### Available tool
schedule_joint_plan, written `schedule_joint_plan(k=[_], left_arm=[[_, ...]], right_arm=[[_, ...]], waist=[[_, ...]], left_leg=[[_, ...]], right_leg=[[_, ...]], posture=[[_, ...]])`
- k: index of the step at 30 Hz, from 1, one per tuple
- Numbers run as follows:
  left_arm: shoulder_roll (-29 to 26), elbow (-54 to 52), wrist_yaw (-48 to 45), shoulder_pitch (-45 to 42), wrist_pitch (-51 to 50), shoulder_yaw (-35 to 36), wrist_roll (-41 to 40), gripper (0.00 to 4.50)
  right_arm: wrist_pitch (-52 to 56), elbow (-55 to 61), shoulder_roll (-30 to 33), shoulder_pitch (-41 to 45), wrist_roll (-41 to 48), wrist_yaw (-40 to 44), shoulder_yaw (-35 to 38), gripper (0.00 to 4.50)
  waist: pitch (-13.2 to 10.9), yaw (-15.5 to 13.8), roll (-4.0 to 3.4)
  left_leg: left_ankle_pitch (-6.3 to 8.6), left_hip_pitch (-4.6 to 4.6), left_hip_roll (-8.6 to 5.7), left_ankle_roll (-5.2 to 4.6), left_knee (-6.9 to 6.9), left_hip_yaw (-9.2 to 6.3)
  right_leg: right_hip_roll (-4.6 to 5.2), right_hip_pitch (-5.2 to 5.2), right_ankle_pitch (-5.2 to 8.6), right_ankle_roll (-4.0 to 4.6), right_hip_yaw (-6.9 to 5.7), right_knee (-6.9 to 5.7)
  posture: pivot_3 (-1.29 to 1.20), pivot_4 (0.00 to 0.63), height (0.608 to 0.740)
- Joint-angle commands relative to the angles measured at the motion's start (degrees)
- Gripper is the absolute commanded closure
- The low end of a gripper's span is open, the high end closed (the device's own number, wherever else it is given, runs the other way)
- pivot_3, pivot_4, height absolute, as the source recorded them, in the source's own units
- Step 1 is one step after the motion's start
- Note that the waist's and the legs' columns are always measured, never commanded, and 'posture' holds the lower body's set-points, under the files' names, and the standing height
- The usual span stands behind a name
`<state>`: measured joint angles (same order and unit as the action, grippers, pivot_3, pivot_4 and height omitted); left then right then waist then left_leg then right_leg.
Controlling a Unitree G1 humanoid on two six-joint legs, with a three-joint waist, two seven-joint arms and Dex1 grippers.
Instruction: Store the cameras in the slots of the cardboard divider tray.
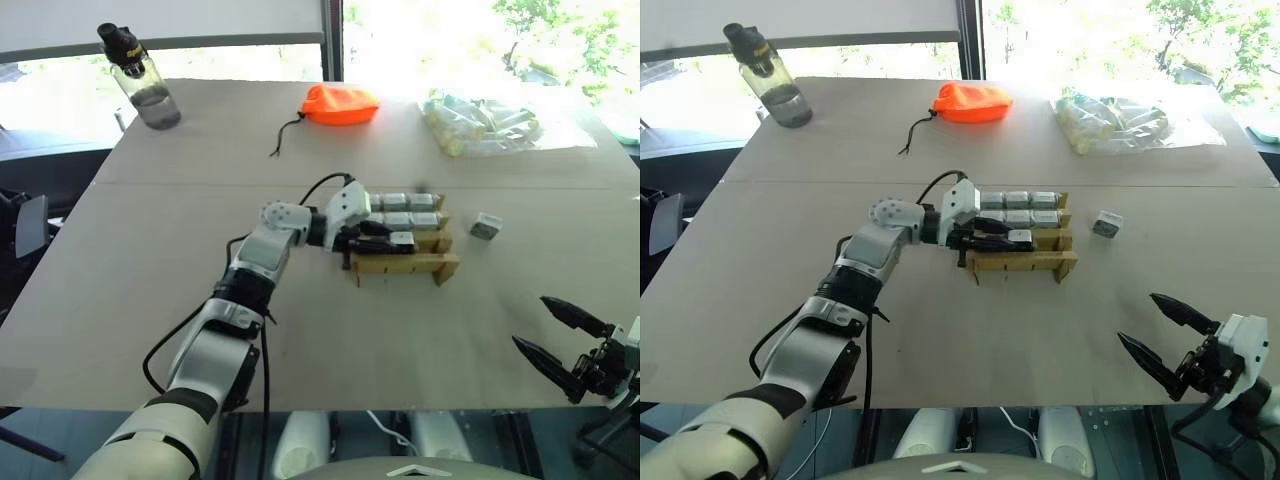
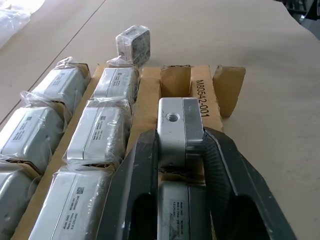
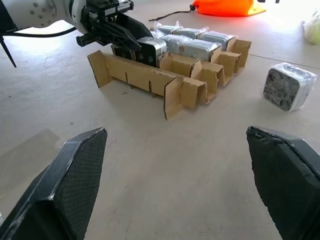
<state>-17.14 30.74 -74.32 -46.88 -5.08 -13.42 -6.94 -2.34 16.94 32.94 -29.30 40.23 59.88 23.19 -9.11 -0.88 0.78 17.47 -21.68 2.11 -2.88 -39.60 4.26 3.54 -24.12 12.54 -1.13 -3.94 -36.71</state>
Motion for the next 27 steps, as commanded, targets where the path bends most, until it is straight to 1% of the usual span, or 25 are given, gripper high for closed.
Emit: schedule_joint_plan(k=[1,2,4,6,8,11,15,18,21,23,27], left_arm=[[-0.26,-2.46,0.57,0.09,0.57,0.4,-0.52,1.64],[-0.28,-2.5,0.97,0.1,1.05,0.48,-0.31,1.12],[-0.74,-3.28,0.89,0.24,1.56,0.53,-0.38,0.27],[-1.43,-5.17,0.23,0.56,1.46,0.83,-1.23,0.27],[-2.7,-11.14,0.26,1.24,-1.13,2.95,-4.19,0.27],[-6.99,-22.55,-0.25,3.85,-8.09,6.03,-9.36,0.27],[-14.16,-33.53,0.15,7.88,-15.37,9.8,-13.7,0.27],[-20.74,-41.46,0.98,11.13,-22.42,13.42,-17.63,0.27],[-26.58,-48.17,2.61,15.09,-26.94,17.22,-20.32,0.27],[-28.5,-51.97,6.23,17.34,-30.28,20.03,-21.54,0.27],[-30.09,-60.29,13.36,22.16,-38.24,25.48,-26.63,0.27]], right_arm=[[0.49,0.13,0.82,0.61,0.31,0.76,1.83,0.0],[0.59,0.03,0.86,0.74,0.23,0.82,1.85,0.0],[1.08,-0.24,1.01,1.34,-0.05,0.57,1.75,0.0],[1.7,-0.44,1.15,2.24,-0.36,0.07,1.49,0.0],[2.65,-0.97,1.35,5.15,-2.18,-2.97,1.23,0.0],[5.16,-4.48,5.16,11.22,-5.54,-4.12,0.33,0.0],[8.98,-12.92,11.24,23.38,-12.31,-8.43,-1.97,0.0],[7.4,-21.69,15.16,33.65,-16.29,-3.52,-6.63,0.0],[6.2,-31.67,16.17,44.65,-18.31,2.64,-11.44,0.0],[4.94,-39.42,16.33,51.46,-20.73,6.9,-14.74,0.0],[2.94,-53.77,15.39,62.98,-24.19,14.46,-19.57,0.0]], waist=[[0.0,-0.01,0.0],[0.0,-0.01,0.0],[0.0,-0.03,0.0],[0.0,0.01,0.0],[0.0,0.14,0.0],[0.0,0.43,-0.03],[0.08,0.21,-0.16],[0.02,0.32,-0.15],[-0.01,0.57,-0.1],[-0.01,0.28,-0.11],[-0.04,-0.18,-0.09]], left_leg=[[0.0,0.0,0.0,0.0,0.0,0.0],[0.0,0.0,0.0,0.0,-0.01,0.01],[0.01,0.01,0.0,-0.02,-0.01,0.0],[0.01,0.01,0.0,-0.02,-0.01,0.0],[0.0,0.01,0.0,-0.01,-0.01,0.01],[-0.08,0.02,0.05,0.13,-0.02,0.08],[-0.1,0.08,0.04,0.16,-0.04,0.1],[-0.11,0.1,0.05,0.16,-0.04,0.22],[-0.11,0.07,0.07,0.17,-0.02,0.15],[-0.11,0.0,0.07,0.17,0.0,0.04],[-0.11,-0.13,0.02,0.17,-0.02,-0.04]], right_leg=[[0.0,0.0,0.0,0.0,0.0,0.0],[0.0,0.0,0.0,0.0,0.01,-0.01],[0.0,0.0,0.0,0.0,0.01,-0.02],[0.0,0.0,0.0,0.0,0.01,-0.02],[0.0,0.0,0.0,0.0,0.02,-0.03],[0.02,-0.03,-0.01,0.01,0.11,-0.06],[0.05,-0.02,-0.01,0.01,0.17,-0.1],[0.02,-0.07,-0.01,0.0,0.23,-0.12],[-0.02,-0.08,-0.01,0.01,0.23,-0.09],[0.02,-0.07,-0.01,0.01,0.22,-0.03],[0.14,-0.07,-0.01,0.0,0.15,0.05]], posture=[[0.0,0.15,0.74],[0.0,0.15,0.74],[0.0,0.15,0.74],[0.0,0.15,0.74],[0.0,0.15,0.74],[0.0,0.15,0.74],[0.0,0.15,0.74],[0.0,0.15,0.74],[0.0,0.15,0.74],[0.0,0.15,0.74],[0.0,0.15,0.74]])
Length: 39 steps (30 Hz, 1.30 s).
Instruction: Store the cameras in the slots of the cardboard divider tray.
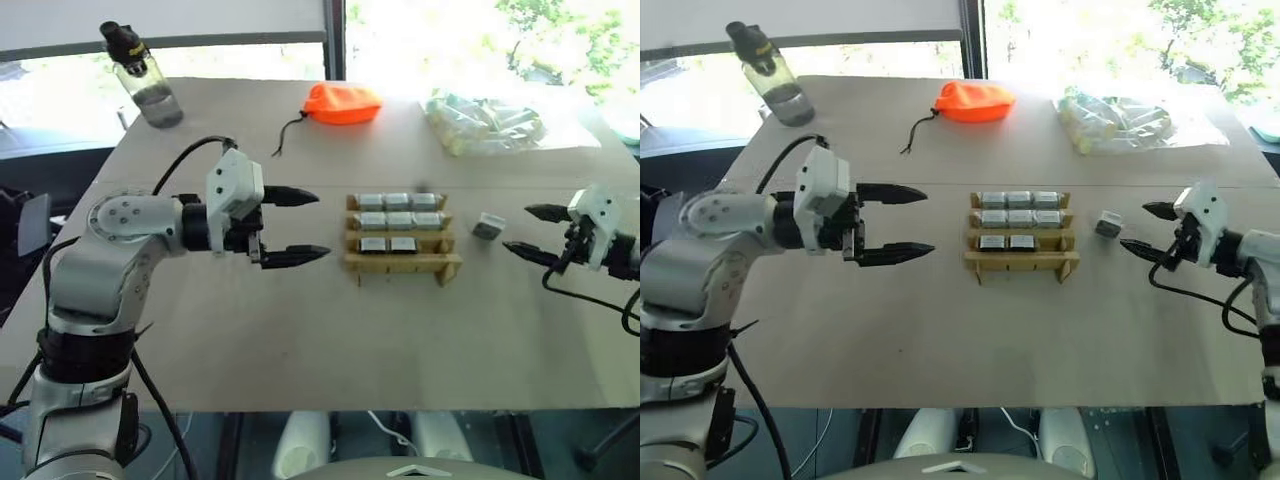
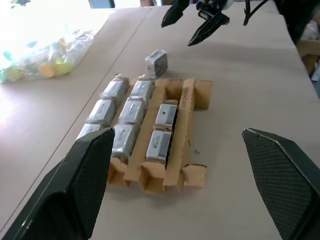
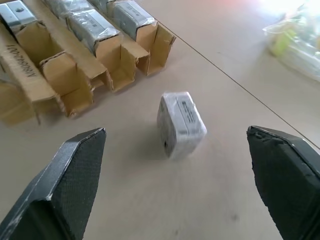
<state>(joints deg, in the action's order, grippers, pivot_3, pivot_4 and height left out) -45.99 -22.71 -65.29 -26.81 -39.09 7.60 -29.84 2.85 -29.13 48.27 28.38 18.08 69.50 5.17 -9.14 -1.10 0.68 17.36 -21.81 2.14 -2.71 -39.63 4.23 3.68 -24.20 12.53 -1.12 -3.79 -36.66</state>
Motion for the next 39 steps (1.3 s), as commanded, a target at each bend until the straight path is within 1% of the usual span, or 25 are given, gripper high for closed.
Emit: schedule_joint_plan(k=[1,5,9,13,17,18,20,21,22,23,24,25,27,28,29,35,39], left_arm=[[-1.37,-8.98,6.03,3.44,-5.73,5.77,-4.72,0.27],[-1.56,-15.4,12.08,7.66,-10.64,10.69,-8.94,0.27],[-2.42,-19.1,15.88,10.69,-13.17,13.51,-12.35,0.27],[-3.06,-20.13,18.5,11.67,-13.79,14.27,-14.62,0.27],[-3.77,-20.46,20.15,12.42,-13.6,14.31,-15.75,0.27],[-3.91,-20.53,20.45,12.63,-13.48,14.3,-16.09,0.19],[-4.26,-20.54,20.75,12.92,-13.15,14.12,-16.7,0.16],[-4.36,-20.44,20.76,12.9,-13.01,14.0,-17.04,0.16],[-4.54,-20.28,20.58,12.83,-12.84,13.78,-17.22,0.16],[-4.77,-20.19,20.28,12.83,-12.77,13.63,-17.47,0.16],[-5.2,-20.17,19.93,12.95,-12.85,13.45,-17.99,0.16],[-5.77,-20.2,19.38,13.18,-12.83,13.22,-18.28,0.16],[-6.79,-20.38,18.11,14.07,-12.79,13.15,-19.21,0.16],[-7.1,-20.32,17.84,14.36,-12.61,13.15,-19.45,0.16],[-7.4,-20.14,17.59,14.51,-12.38,13.06,-19.55,0.16],[-8.43,-18.78,16.91,14.19,-10.83,11.56,-19.36,0.16],[-9.11,-17.05,15.68,13.41,-9.31,10.18,-18.4,0.16]], right_arm=[[-2.77,-10.97,-0.45,7.97,-2.99,6.14,-2.63,0.0],[-5.4,-23.25,-2.65,17.23,-7.71,9.07,-6.33,0.0],[-7.07,-32.78,-4.49,23.96,-11.68,8.81,-7.92,0.0],[-8.32,-37.06,-5.44,27.33,-14.01,9.37,-8.2,0.0],[-8.6,-39.08,-5.46,28.87,-15.86,10.92,-8.57,0.0],[-8.63,-39.42,-5.43,29.16,-16.19,11.01,-8.46,0.25],[-8.68,-39.91,-5.37,29.6,-16.84,10.92,-8.31,0.83],[-8.63,-40.04,-5.33,29.71,-17.14,10.89,-8.31,1.34],[-8.63,-40.12,-5.3,29.77,-17.4,10.9,-8.32,1.34],[-8.55,-40.15,-5.29,29.77,-17.54,10.9,-8.29,1.99],[-8.46,-40.22,-5.24,29.77,-17.78,10.82,-8.19,2.33],[-8.56,-40.25,-5.19,29.74,-17.99,10.75,-8.14,2.56],[-8.83,-40.19,-5.05,29.54,-17.94,10.46,-7.67,3.26],[-8.99,-40.11,-4.95,29.4,-17.86,10.37,-7.45,3.71],[-9.26,-40.0,-4.82,29.25,-17.67,10.26,-7.12,3.92],[-9.44,-39.22,-4.16,29.1,-16.65,10.68,-5.86,3.94],[-8.58,-33.93,-4.64,29.3,-14.76,16.0,-5.31,3.94]], waist=[[-0.01,0.19,0.02],[-0.02,0.55,0.03],[-0.03,0.76,0.01],[-0.03,0.66,0.01],[-0.03,0.76,0.0],[-0.04,0.78,0.0],[-0.04,0.84,0.0],[-0.04,0.87,-0.01],[-0.04,1.01,-0.01],[-0.04,1.17,-0.01],[-0.04,1.17,-0.01],[-0.04,1.21,-0.01],[-0.04,1.67,-0.01],[-0.05,1.79,-0.02],[-0.05,1.85,-0.02],[-0.06,1.85,-0.03],[-0.08,1.87,-0.07]], left_leg=[[0.0,-0.03,0.0,0.0,-0.01,0.0],[0.0,0.0,-0.01,0.01,0.0,0.06],[-0.06,0.07,0.03,0.11,0.01,0.0],[-0.1,0.07,0.02,0.18,0.0,-0.01],[-0.09,0.06,0.01,0.18,0.0,0.01],[-0.09,0.06,0.01,0.19,0.01,0.0],[-0.09,0.06,0.01,0.19,0.02,0.0],[-0.09,0.06,0.01,0.19,0.02,0.0],[-0.09,0.06,0.01,0.19,0.02,0.01],[-0.1,0.06,0.01,0.2,0.02,0.01],[-0.1,0.07,0.01,0.2,0.02,0.0],[-0.1,0.07,0.01,0.21,0.02,0.0],[-0.11,0.07,0.01,0.22,0.02,0.0],[-0.11,0.08,0.01,0.22,0.02,0.01],[-0.11,0.08,0.01,0.22,0.03,0.01],[-0.11,0.08,0.01,0.23,0.04,0.0],[-0.11,0.07,0.01,0.23,0.04,0.02]], right_leg=[[0.01,0.0,0.0,0.0,-0.01,0.02],[0.04,0.0,-0.01,-0.01,0.03,0.03],[0.01,0.0,0.0,0.02,0.0,-0.1],[0.02,0.01,-0.01,0.02,0.0,-0.11],[0.04,0.01,-0.01,0.02,0.01,-0.09],[0.03,0.01,-0.01,0.02,0.0,-0.08],[0.04,0.01,-0.01,0.02,0.0,-0.08],[0.04,0.01,-0.01,0.02,0.0,-0.08],[0.04,0.01,-0.01,0.02,0.0,-0.08],[0.04,0.01,-0.01,0.02,0.0,-0.09],[0.04,0.01,-0.01,0.02,0.0,-0.09],[0.04,0.01,-0.01,0.02,0.0,-0.09],[0.04,0.01,-0.01,0.02,0.0,-0.1],[0.04,0.01,-0.01,0.03,0.01,-0.1],[0.04,0.01,-0.01,0.02,0.01,-0.1],[0.04,0.01,-0.01,0.02,0.0,-0.09],[0.04,0.01,-0.01,0.02,0.01,-0.09]], posture=[[0.0,0.15,0.74],[0.0,0.15,0.74],[0.0,0.15,0.74],[0.0,0.15,0.74],[0.0,0.15,0.74],[0.0,0.15,0.74],[0.0,0.15,0.74],[0.0,0.15,0.74],[0.0,0.15,0.74],[0.0,0.15,0.74],[0.0,0.15,0.74],[0.0,0.15,0.74],[0.0,0.15,0.74],[0.0,0.15,0.74],[0.0,0.15,0.74],[0.0,0.15,0.74],[0.0,0.15,0.74]])
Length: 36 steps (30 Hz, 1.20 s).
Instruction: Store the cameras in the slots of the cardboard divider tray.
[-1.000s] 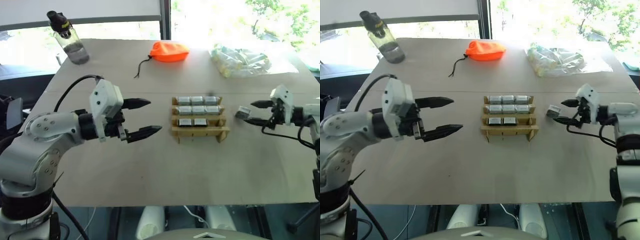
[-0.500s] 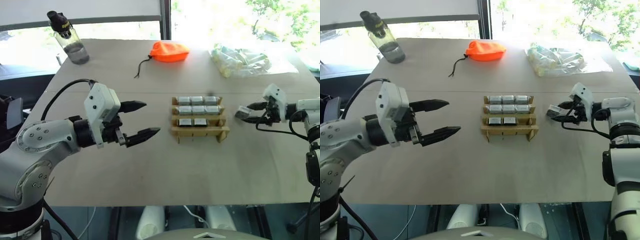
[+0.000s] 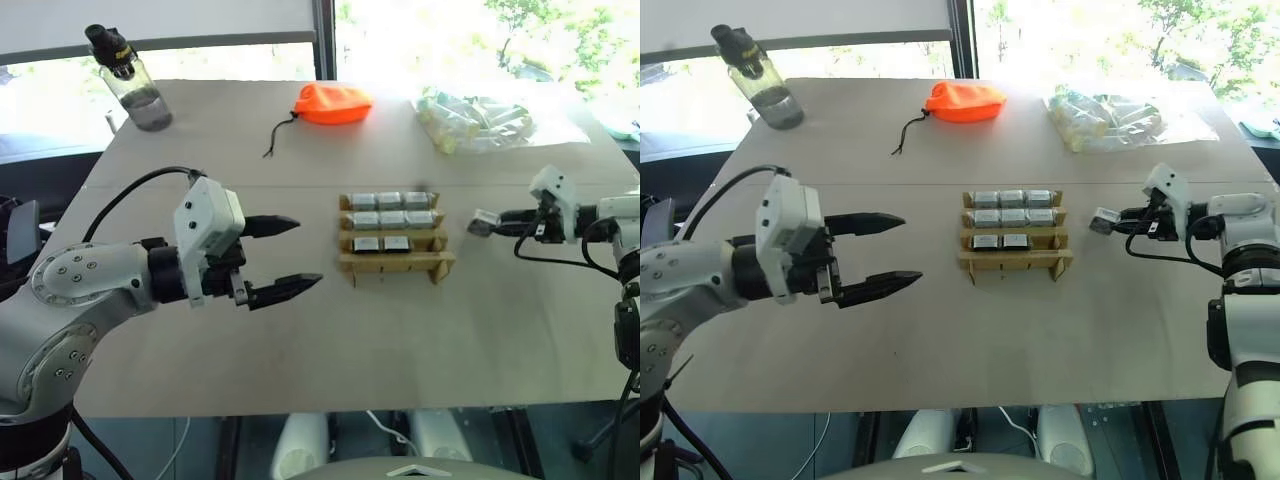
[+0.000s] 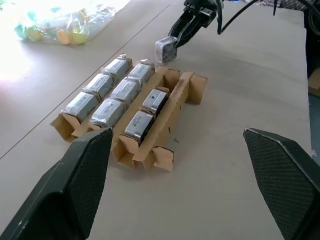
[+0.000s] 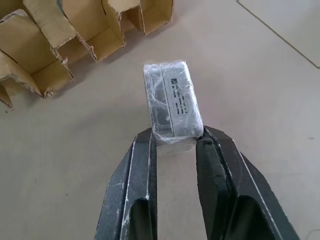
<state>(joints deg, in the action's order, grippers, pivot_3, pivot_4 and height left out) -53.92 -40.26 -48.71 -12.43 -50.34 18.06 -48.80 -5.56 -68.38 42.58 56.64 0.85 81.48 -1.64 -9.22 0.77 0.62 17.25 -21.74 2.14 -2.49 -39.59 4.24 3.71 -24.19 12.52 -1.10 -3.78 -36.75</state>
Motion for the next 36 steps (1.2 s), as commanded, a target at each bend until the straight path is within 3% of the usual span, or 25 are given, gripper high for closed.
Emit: schedule_joint_plan(k=[1,8,12,23,36], left_arm=[[-1.34,0.78,-1.07,-1.11,2.26,-0.56,0.69,0.16],[-2.13,2.36,-2.19,-2.07,3.84,-2.46,1.42,0.16],[-2.29,2.7,-2.7,-2.51,4.13,-2.69,1.41,0.16],[-2.46,2.7,-2.73,-2.12,4.64,-2.69,1.64,0.16],[-1.73,1.79,-1.5,-0.67,4.96,-2.61,1.49,0.16]], right_arm=[[-0.18,7.39,0.85,0.74,2.62,4.9,1.21,3.94],[6.44,35.09,-2.64,-6.22,9.51,9.85,-0.94,3.94],[7.58,43.5,-2.73,-9.73,10.32,10.11,-3.48,3.94],[7.78,41.37,-0.31,-9.49,8.35,10.64,-8.15,3.94],[15.46,42.12,-1.41,-9.37,5.85,4.19,-10.13,3.94]], waist=[[-0.02,0.02,-0.02],[-0.03,-0.05,-0.05],[-0.03,-0.48,-0.05],[-0.04,-0.26,-0.06],[-0.03,-0.43,-0.05]], left_leg=[[0.0,0.0,0.0,0.0,0.01,-0.01],[-0.01,0.03,0.04,0.01,0.08,-0.01],[-0.01,-0.02,0.01,0.02,0.07,-0.07],[-0.01,0.0,-0.01,0.01,0.08,-0.04],[-0.01,0.0,-0.01,0.01,0.08,-0.05]], right_leg=[[0.0,0.0,0.0,0.0,0.0,0.0],[-0.01,-0.01,0.0,0.0,-0.02,-0.01],[0.04,-0.01,0.0,0.0,-0.11,0.01],[-0.01,-0.01,0.0,0.0,-0.14,0.02],[0.01,-0.01,0.0,0.0,-0.14,0.01]], posture=[[0.0,0.15,0.74],[0.0,0.15,0.74],[0.0,0.15,0.74],[0.0,0.15,0.74],[0.0,0.15,0.74]])
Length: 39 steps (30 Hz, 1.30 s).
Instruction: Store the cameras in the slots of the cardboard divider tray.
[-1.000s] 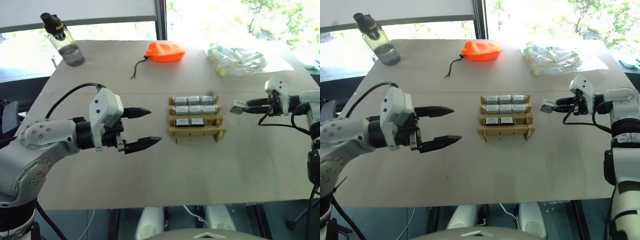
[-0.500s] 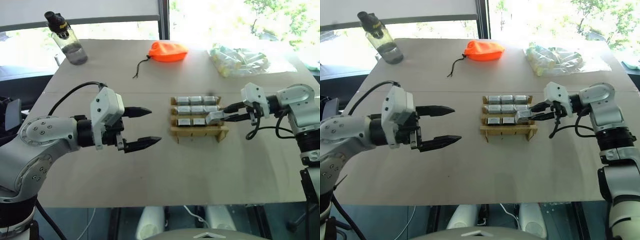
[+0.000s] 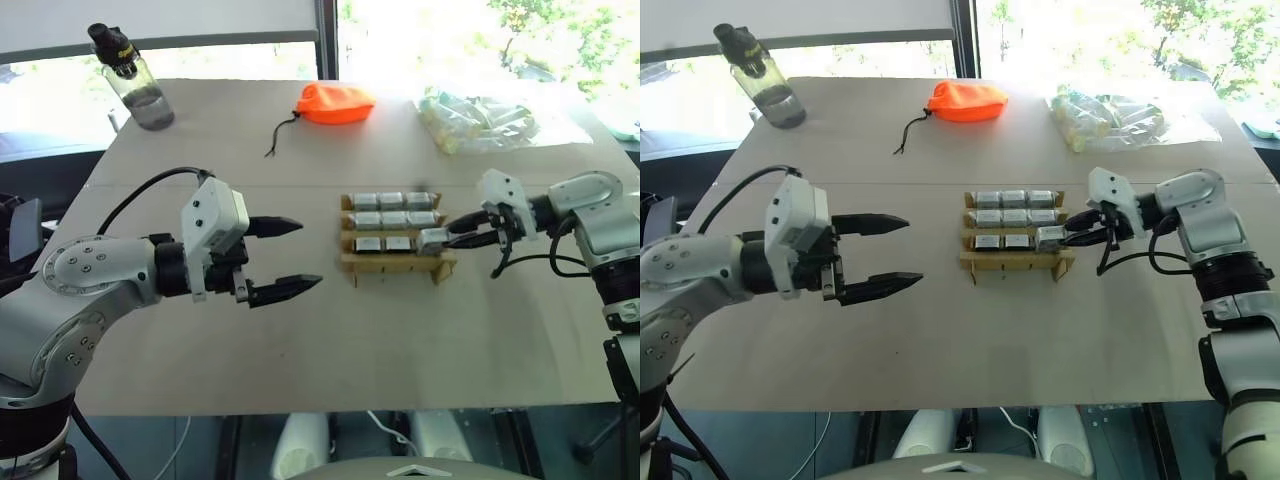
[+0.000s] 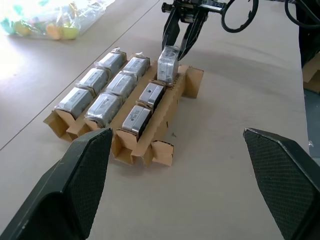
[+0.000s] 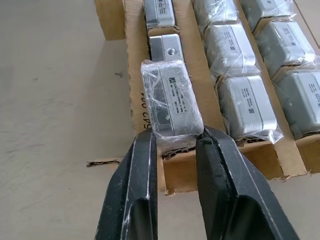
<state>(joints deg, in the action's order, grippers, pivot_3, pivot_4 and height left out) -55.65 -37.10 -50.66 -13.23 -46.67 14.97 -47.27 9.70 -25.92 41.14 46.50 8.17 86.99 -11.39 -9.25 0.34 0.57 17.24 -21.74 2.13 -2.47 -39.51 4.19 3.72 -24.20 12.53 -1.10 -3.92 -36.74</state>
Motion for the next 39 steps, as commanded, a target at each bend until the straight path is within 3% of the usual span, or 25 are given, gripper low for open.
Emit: schedule_joint_plan(k=[1,8,16,17,23,27,32,39], left_arm=[[0.05,-1.45,0.55,0.2,1.28,0.48,-0.1,0.16],[0.19,-1.32,0.83,0.32,1.66,0.21,0.04,0.16],[0.15,-1.13,1.15,0.42,1.89,0.1,0.07,0.16],[0.16,-1.16,1.2,0.47,1.89,0.15,0.03,0.16],[-0.09,-0.77,1.86,4.41,2.16,0.18,2.51,0.16],[5.04,-1.97,4.8,12.5,5.95,0.57,5.56,0.16],[10.53,-2.47,7.37,22.15,12.43,-2.15,12.49,0.16],[23.21,4.75,10.81,28.61,30.96,-6.12,23.31,0.16]], right_arm=[[0.37,-0.38,0.01,0.84,-1.51,-1.38,-0.37,3.94],[-0.66,1.2,0.56,-0.24,-2.32,-0.77,-1.2,3.94],[0.76,3.22,1.62,0.0,1.21,1.84,1.08,0.27],[-0.23,3.83,2.31,-0.39,1.62,2.74,1.29,0.07],[5.35,9.84,8.32,-8.03,8.34,1.17,8.81,0.07],[5.55,14.78,8.85,-20.47,12.33,-5.18,17.67,0.07],[3.94,22.66,2.29,-36.74,16.94,-15.65,27.63,0.07],[-3.59,24.52,-3.15,-48.54,15.66,-21.01,28.98,0.07]], waist=[[0.0,-0.01,0.0],[0.0,-0.28,0.0],[-0.01,-0.21,0.0],[-0.01,-0.17,-0.01],[-0.01,-0.77,0.0],[0.07,-1.18,-0.03],[0.06,-1.14,-0.02],[0.06,-1.16,-0.01]], left_leg=[[0.0,0.0,0.0,0.0,0.0,0.0],[0.0,-0.04,-0.01,0.0,0.01,-0.02],[0.0,-0.01,0.0,0.0,0.01,0.0],[0.0,0.0,0.0,0.0,0.01,0.0],[0.01,-0.05,0.0,0.0,0.06,-0.02],[0.01,-0.04,0.0,-0.01,0.16,0.02],[0.02,-0.02,0.02,0.0,0.18,0.01],[0.17,0.73,0.03,-0.3,0.16,0.25]], right_leg=[[0.0,0.0,0.0,0.0,0.0,0.0],[0.0,0.0,0.0,0.0,0.0,0.06],[-0.01,-0.01,0.0,0.0,-0.01,0.02],[-0.02,-0.01,0.0,0.0,-0.01,0.01],[0.01,0.0,0.0,0.0,-0.01,0.1],[0.0,-0.01,0.0,0.0,-0.01,0.2],[0.03,0.0,0.01,0.0,0.04,0.15],[-0.01,0.51,0.05,0.04,0.19,0.03]], posture=[[0.0,0.15,0.74],[0.0,0.15,0.74],[0.0,0.15,0.74],[0.0,0.15,0.74],[0.0,0.15,0.74],[0.0,0.15,0.74],[0.0,0.15,0.74],[0.0,0.15,0.74]])
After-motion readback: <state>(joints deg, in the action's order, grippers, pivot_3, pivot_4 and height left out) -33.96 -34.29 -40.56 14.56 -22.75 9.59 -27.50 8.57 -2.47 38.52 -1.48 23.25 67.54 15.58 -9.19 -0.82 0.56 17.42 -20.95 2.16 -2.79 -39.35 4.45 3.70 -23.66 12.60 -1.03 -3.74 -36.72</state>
